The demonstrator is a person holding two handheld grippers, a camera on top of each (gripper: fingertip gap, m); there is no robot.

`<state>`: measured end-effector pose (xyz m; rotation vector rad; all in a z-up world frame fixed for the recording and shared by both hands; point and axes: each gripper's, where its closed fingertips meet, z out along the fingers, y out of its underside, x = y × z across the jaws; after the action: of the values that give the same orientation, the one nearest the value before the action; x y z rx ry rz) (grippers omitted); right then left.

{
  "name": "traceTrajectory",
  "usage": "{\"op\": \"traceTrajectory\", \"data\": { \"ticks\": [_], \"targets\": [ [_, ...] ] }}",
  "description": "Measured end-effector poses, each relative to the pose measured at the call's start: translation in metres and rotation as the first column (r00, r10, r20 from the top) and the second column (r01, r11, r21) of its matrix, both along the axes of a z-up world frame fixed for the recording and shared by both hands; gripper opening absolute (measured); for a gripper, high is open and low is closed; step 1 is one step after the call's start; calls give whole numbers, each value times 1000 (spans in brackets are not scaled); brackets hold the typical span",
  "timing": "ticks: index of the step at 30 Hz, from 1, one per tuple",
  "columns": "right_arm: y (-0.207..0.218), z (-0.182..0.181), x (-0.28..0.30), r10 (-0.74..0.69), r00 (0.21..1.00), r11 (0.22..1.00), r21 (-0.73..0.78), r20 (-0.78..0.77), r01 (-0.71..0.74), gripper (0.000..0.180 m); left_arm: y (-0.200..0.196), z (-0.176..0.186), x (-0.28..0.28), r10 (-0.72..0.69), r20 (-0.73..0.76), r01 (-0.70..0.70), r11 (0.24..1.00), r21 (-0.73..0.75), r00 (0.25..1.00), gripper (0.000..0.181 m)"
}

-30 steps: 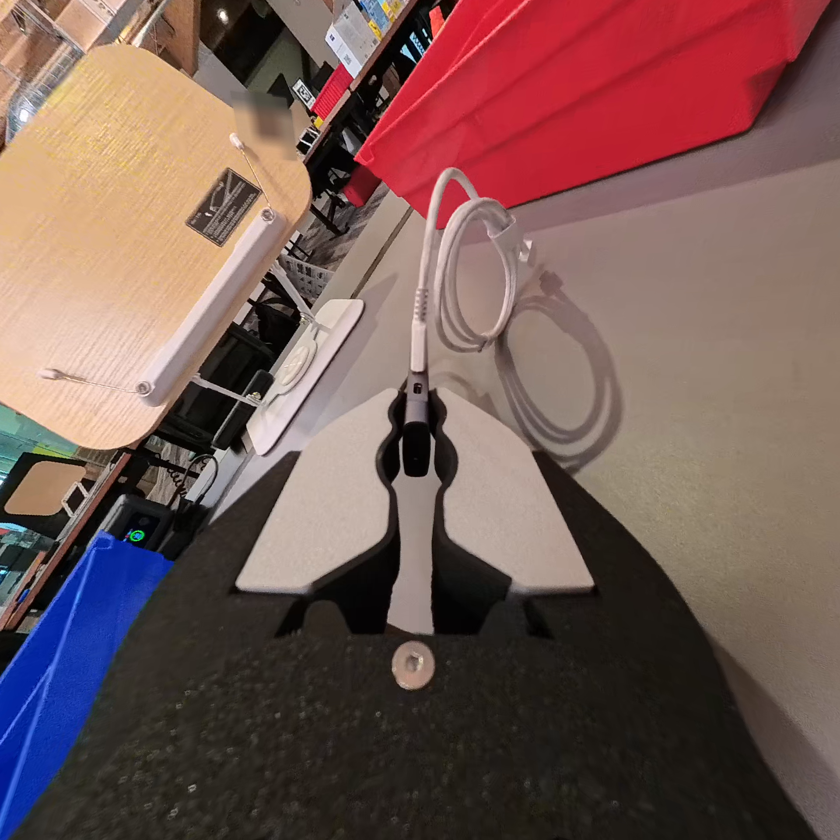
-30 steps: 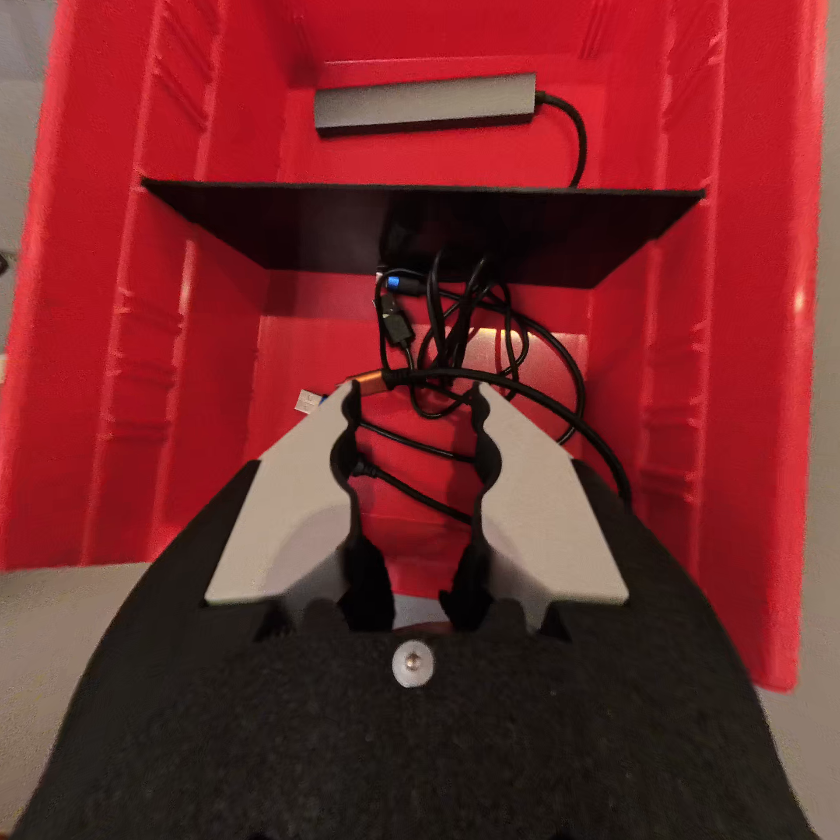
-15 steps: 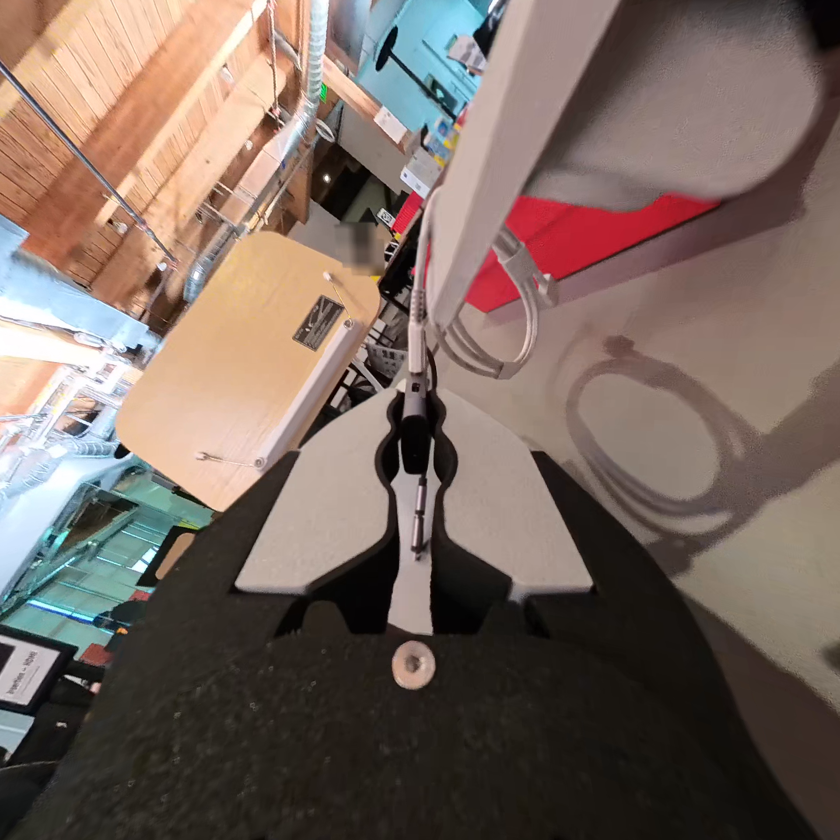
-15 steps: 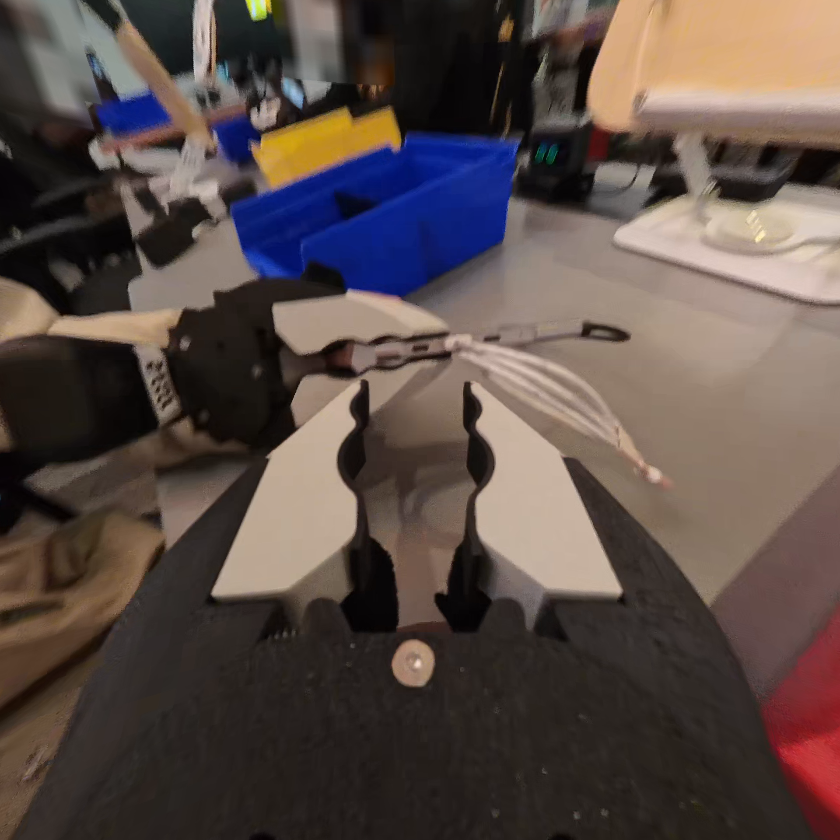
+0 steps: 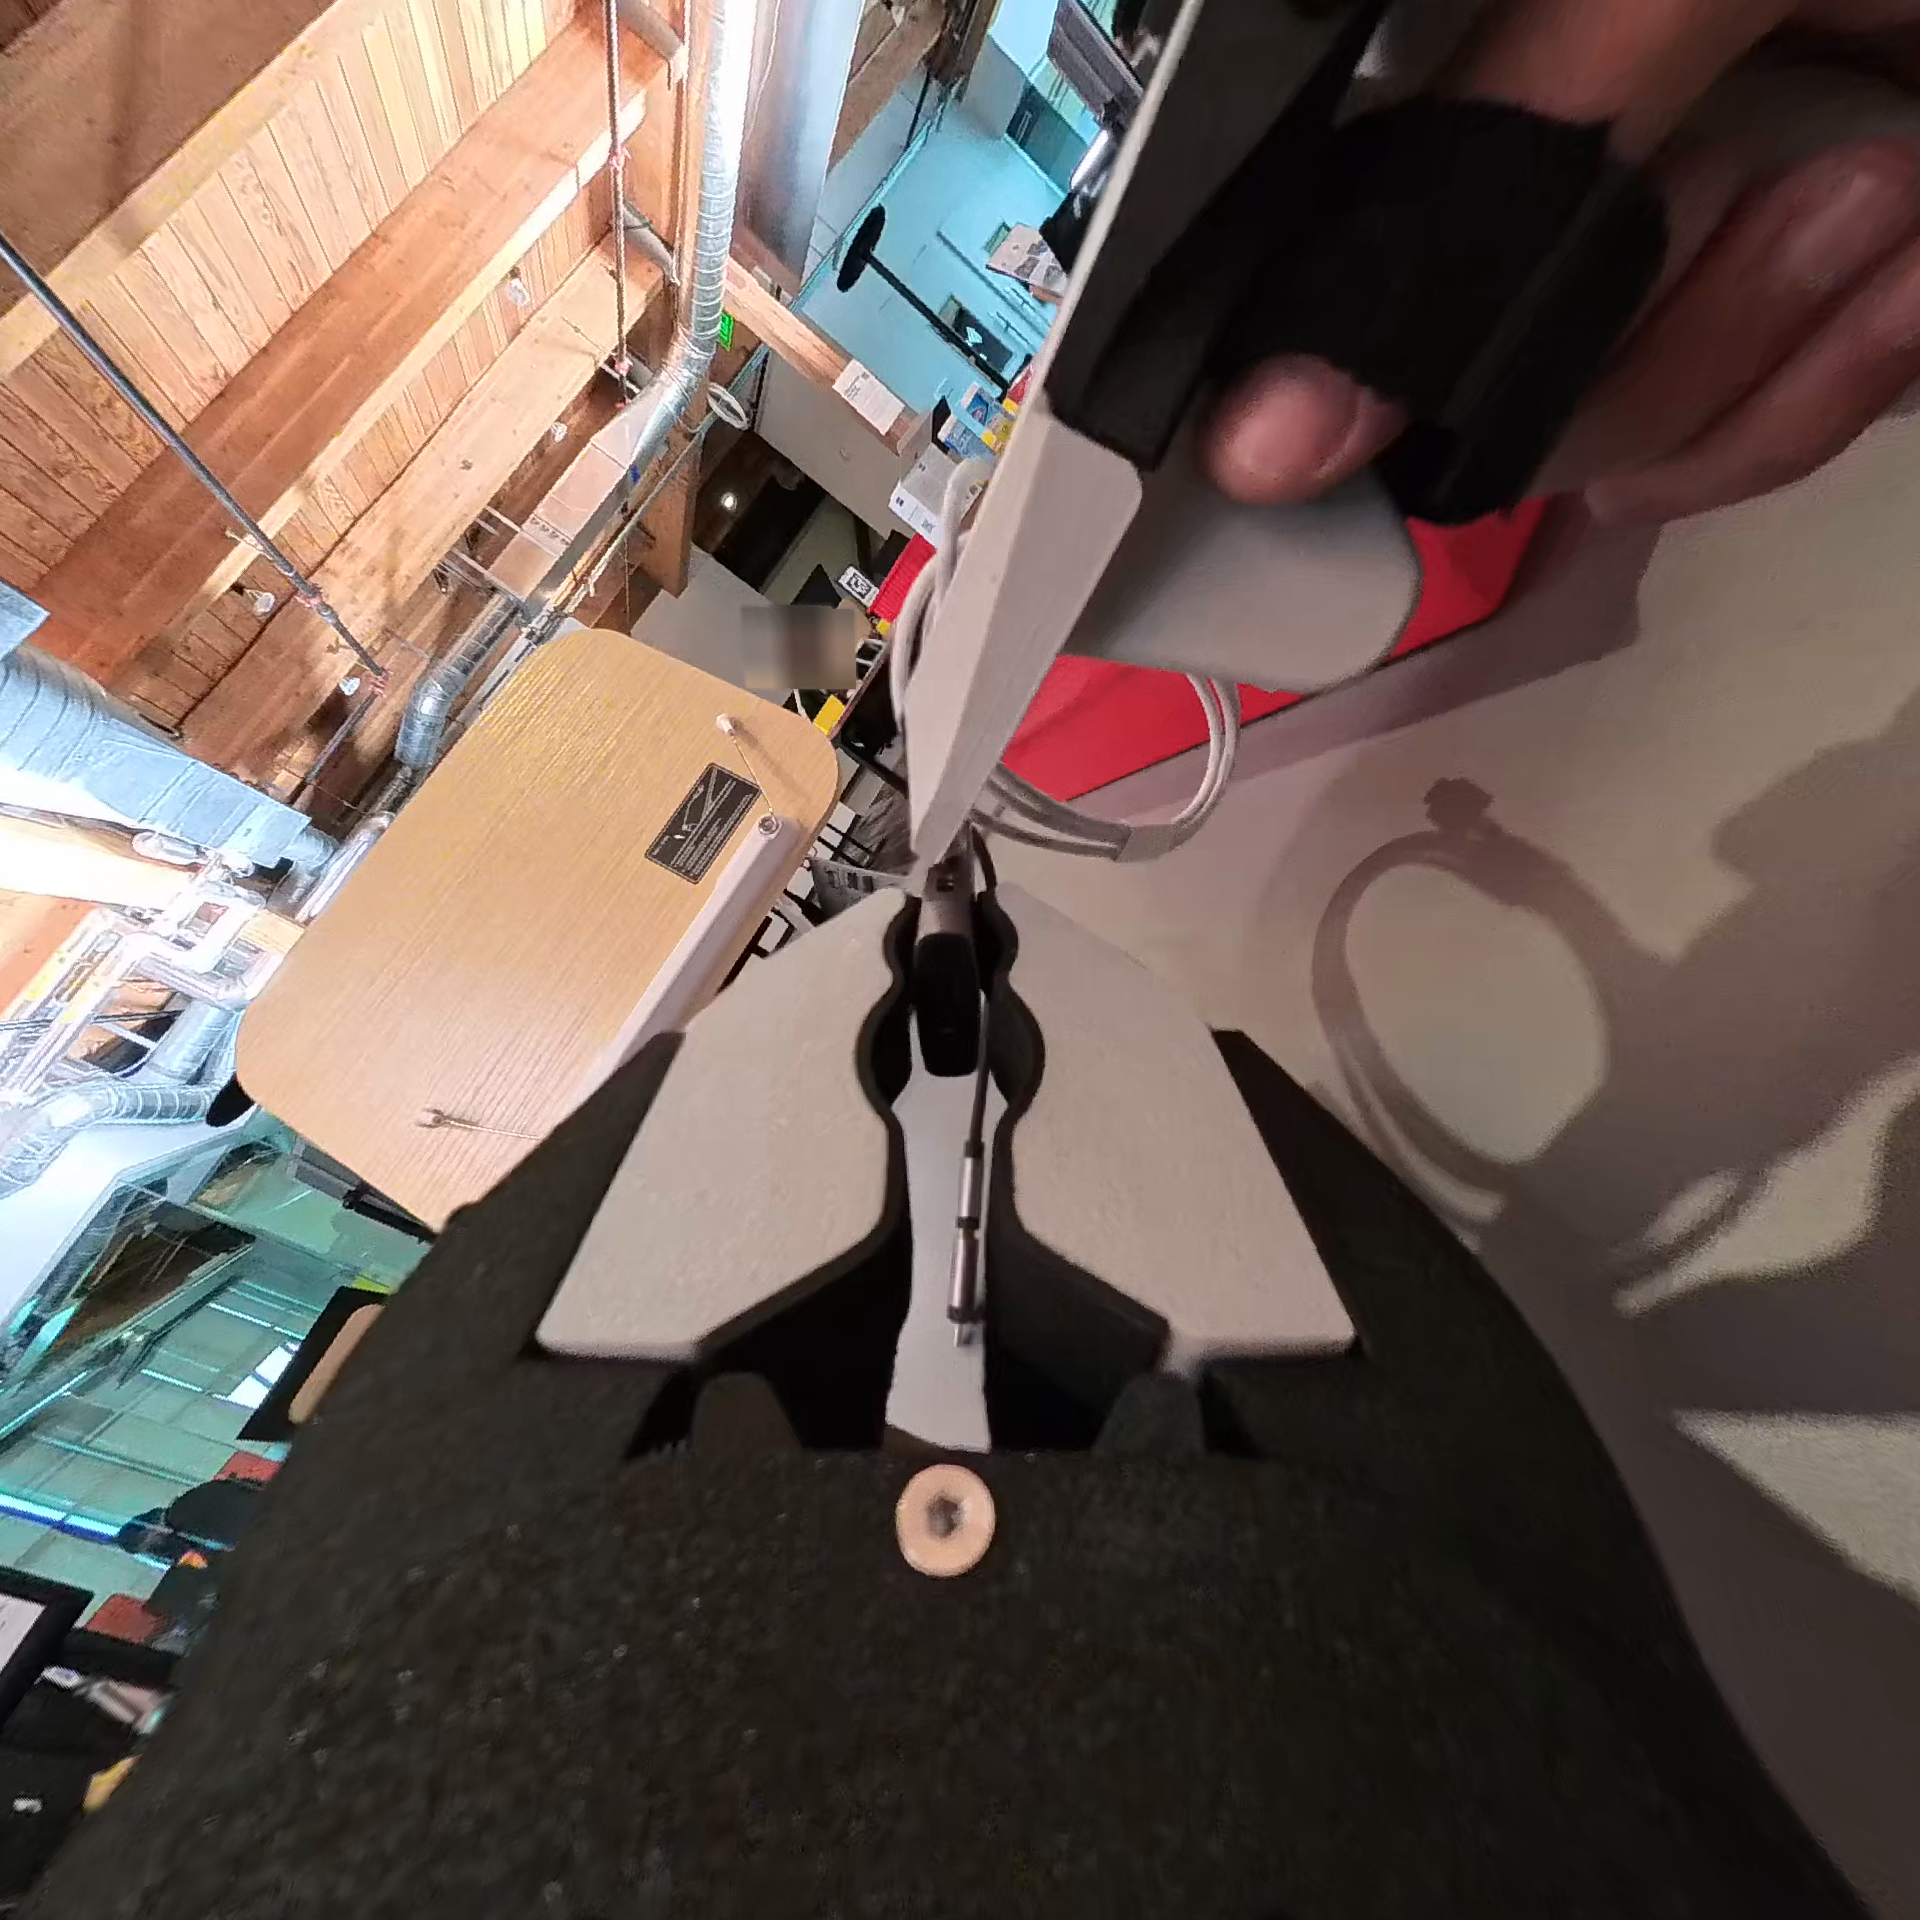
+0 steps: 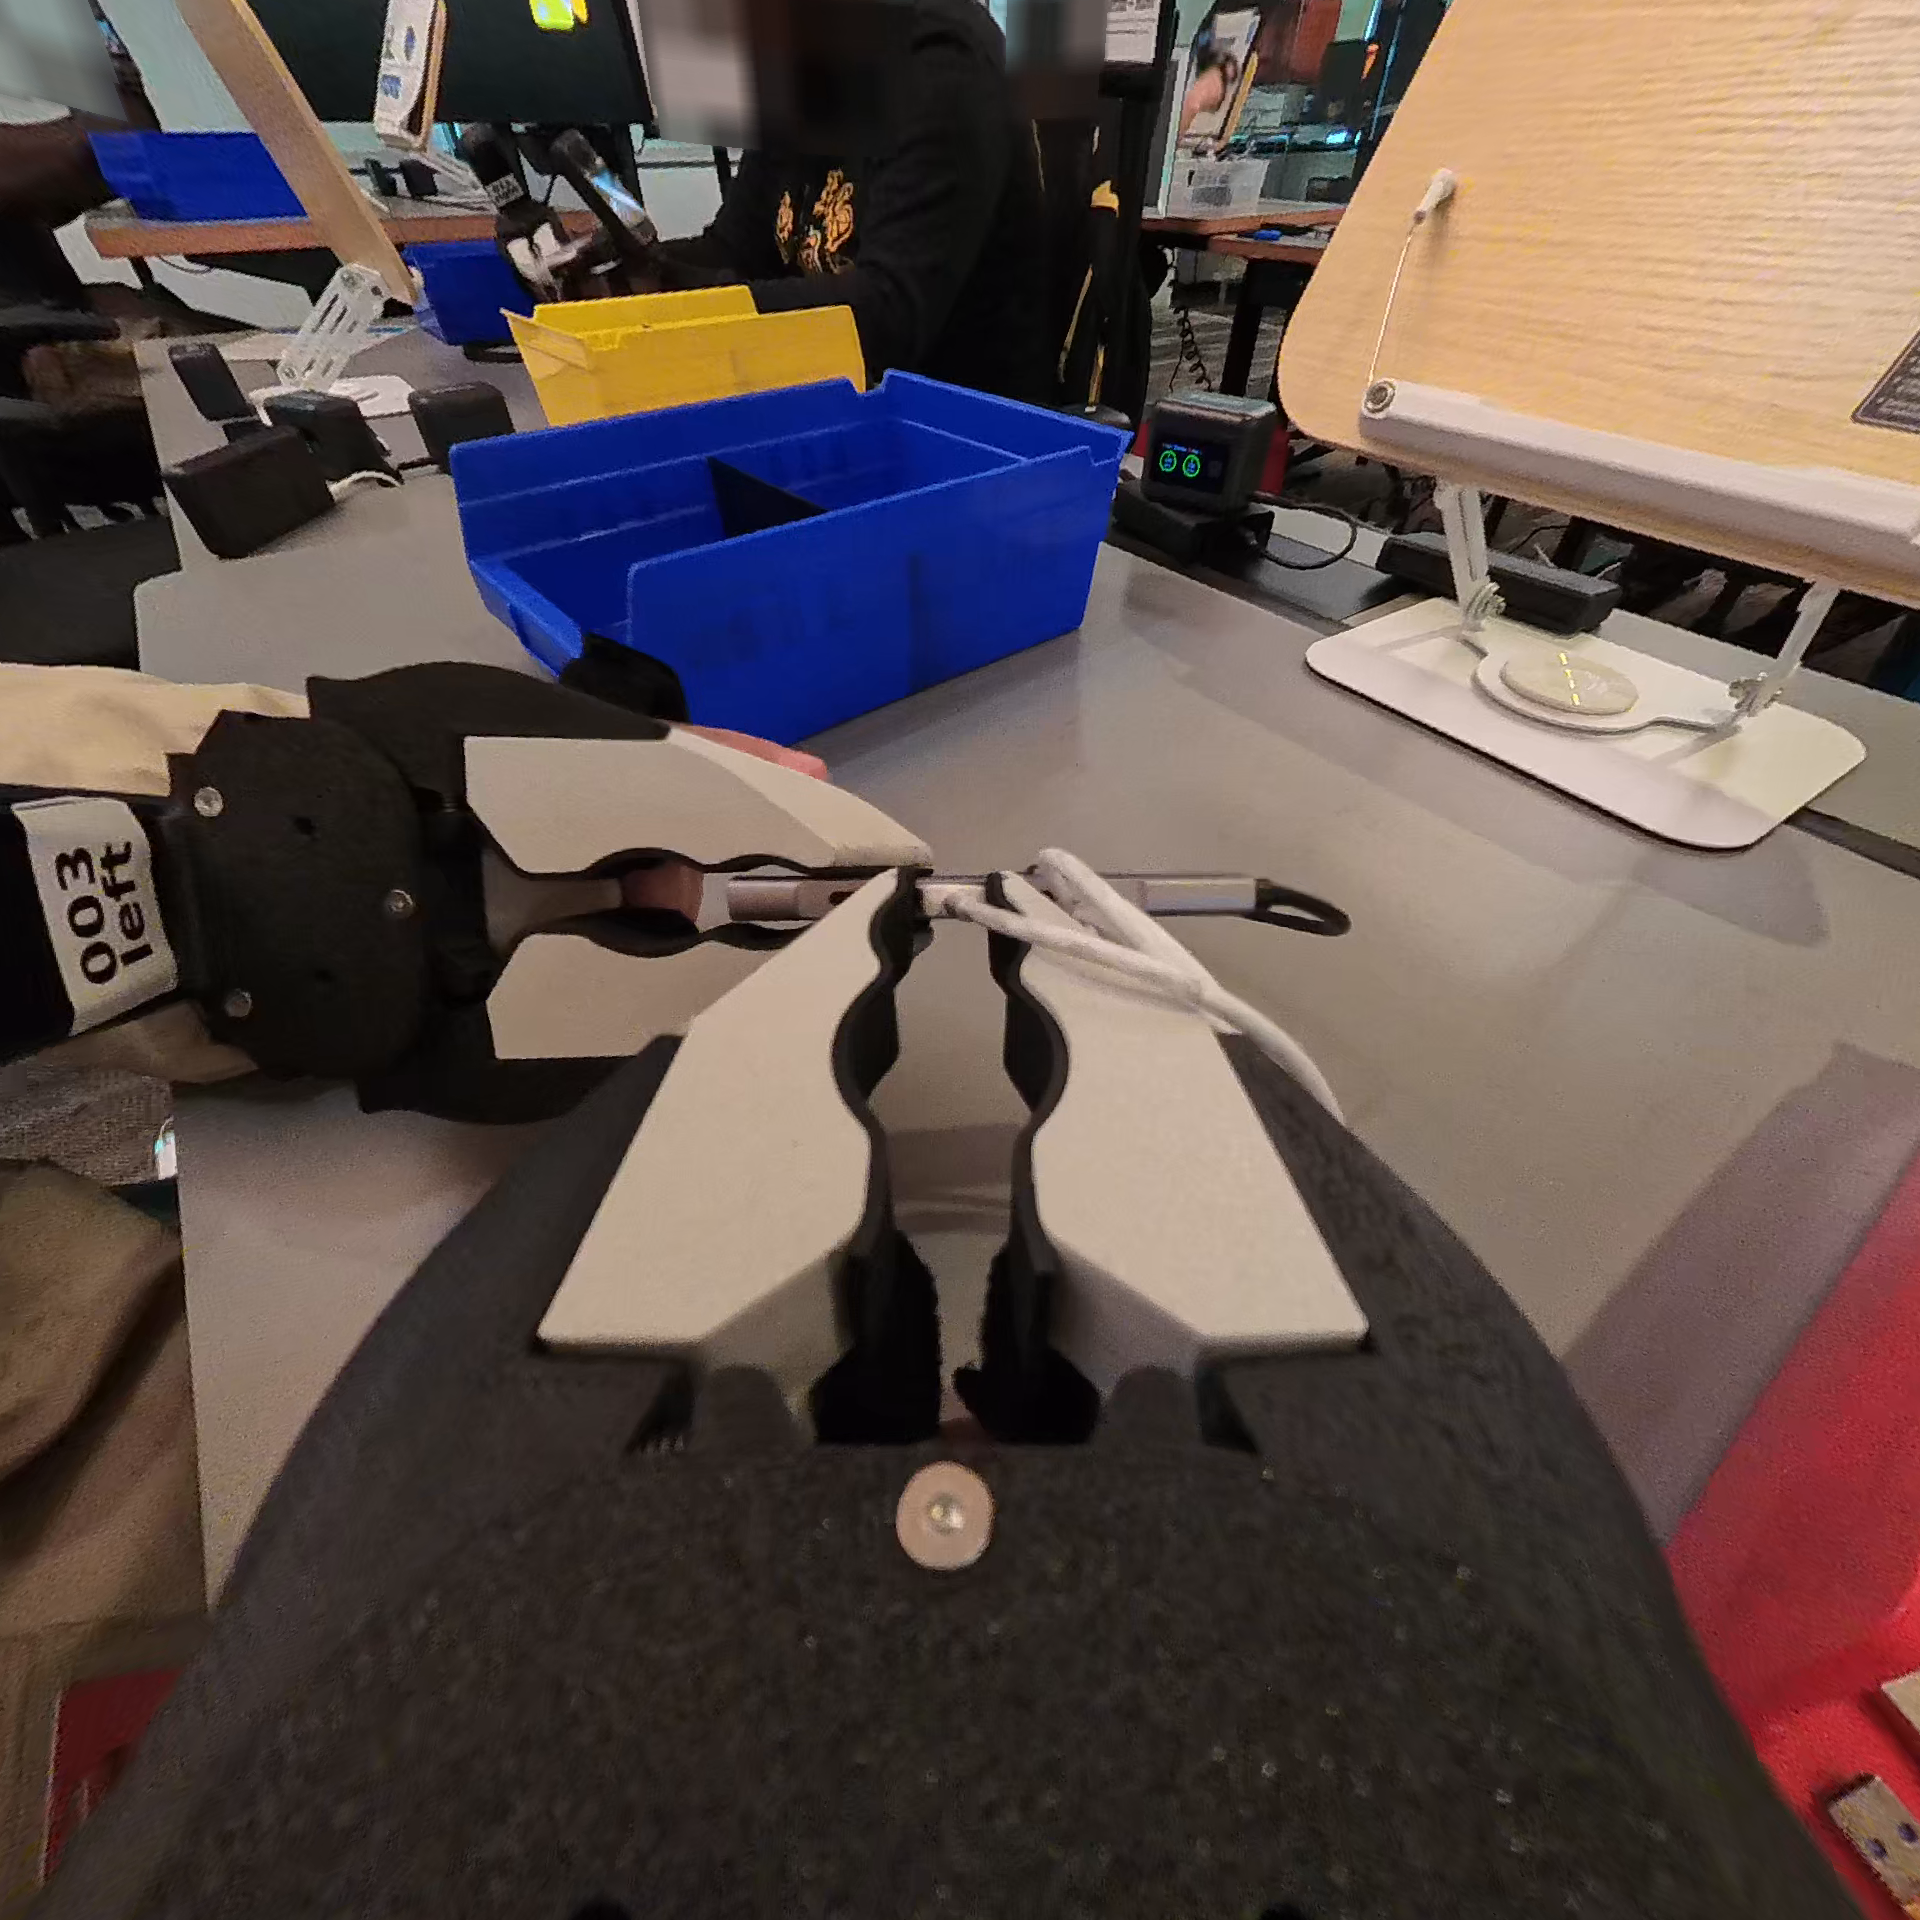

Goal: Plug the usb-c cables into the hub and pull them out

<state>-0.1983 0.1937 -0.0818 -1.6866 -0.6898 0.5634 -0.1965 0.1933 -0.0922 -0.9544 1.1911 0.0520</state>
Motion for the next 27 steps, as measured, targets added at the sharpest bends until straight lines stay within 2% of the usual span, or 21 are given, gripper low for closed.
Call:
{"op": "traceTrajectory", "data": {
  "ticks": [4,14,20,24,27],
  "targets": [
    [0,-5,2,-4,1000,999,-50,11,5,12,2,-5,2,-14,-1,14,999,-46,1000,9],
    [-4,-11,-4,-72,993,997,3,99,72,12,7,-14,2,11,-37,-14,998,-65,999,9],
    [-3,-17,0,-87,992,994,-55,88,93,12,8,-22,4,-29,-45,22,989,-145,999,10],
    [-3,-20,3,-90,995,987,-128,38,95,12,10,-25,5,-24,-58,15,990,-143,998,11],
    [-3,-19,4,-109,993,987,-115,40,113,11,10,-24,6,-21,-50,13,988,-151,999,11]
  ]
}}
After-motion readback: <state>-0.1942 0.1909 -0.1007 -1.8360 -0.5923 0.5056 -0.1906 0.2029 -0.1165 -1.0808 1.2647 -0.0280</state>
